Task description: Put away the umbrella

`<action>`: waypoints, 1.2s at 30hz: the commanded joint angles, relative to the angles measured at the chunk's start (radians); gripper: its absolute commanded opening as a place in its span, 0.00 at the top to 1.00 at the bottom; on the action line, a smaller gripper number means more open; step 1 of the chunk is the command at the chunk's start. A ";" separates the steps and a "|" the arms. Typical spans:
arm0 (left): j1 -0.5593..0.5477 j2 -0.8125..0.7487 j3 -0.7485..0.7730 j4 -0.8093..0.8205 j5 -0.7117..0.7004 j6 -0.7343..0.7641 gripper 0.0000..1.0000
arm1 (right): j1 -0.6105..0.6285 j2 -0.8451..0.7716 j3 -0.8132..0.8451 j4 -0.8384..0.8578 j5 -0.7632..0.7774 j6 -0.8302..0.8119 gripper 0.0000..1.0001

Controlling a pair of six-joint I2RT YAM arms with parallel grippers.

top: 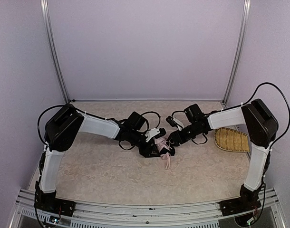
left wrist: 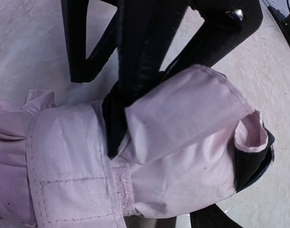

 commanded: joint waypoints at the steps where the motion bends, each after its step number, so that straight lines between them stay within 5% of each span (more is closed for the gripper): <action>1: -0.075 0.043 0.074 0.095 0.114 0.031 0.40 | 0.014 0.088 0.137 0.032 0.051 -0.115 0.41; 8: -0.085 0.045 0.125 0.108 0.123 0.042 0.41 | -0.079 0.093 0.280 -0.149 0.117 -0.227 0.41; 15: -0.060 -0.112 0.070 -0.137 0.228 0.245 0.39 | -0.128 -0.135 0.127 -0.193 0.305 -0.212 0.40; 19: 0.068 -0.170 0.039 -0.075 0.275 0.145 0.44 | -0.120 -0.231 -0.005 -0.174 0.297 -0.100 0.42; 25: 0.243 -0.103 0.072 0.121 0.091 -0.170 0.58 | -0.052 -0.327 -0.232 -0.036 0.278 0.098 0.46; 30: 0.255 0.045 0.196 0.066 -0.102 -0.204 0.57 | 0.016 -0.214 -0.239 0.056 0.263 0.169 0.48; 36: 0.194 0.095 0.197 0.031 -0.162 -0.149 0.57 | 0.009 -0.109 -0.178 0.110 0.260 0.181 0.50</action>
